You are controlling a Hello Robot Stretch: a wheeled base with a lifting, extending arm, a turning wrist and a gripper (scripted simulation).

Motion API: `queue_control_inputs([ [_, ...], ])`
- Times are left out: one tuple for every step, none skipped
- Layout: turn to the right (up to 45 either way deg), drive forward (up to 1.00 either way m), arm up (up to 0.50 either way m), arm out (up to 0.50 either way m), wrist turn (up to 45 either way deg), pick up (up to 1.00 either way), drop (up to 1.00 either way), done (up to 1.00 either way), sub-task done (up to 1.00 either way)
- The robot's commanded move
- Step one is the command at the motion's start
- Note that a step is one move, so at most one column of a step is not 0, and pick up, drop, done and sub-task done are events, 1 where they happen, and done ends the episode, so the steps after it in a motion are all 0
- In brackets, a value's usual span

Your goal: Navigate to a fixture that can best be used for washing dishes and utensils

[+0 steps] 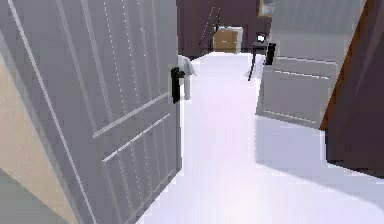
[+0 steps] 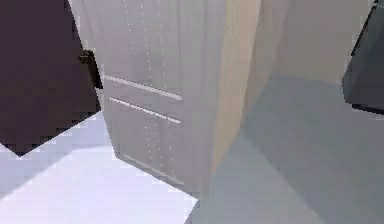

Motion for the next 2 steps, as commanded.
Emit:
queue_control_inputs([
  [27.0,0.0,0.0,0.0,0.0,0.0,0.0,0.0,0.0],
  [0.0,1.0,0.0,0.0,0.0,0.0,0.0,0.0,0.0],
])
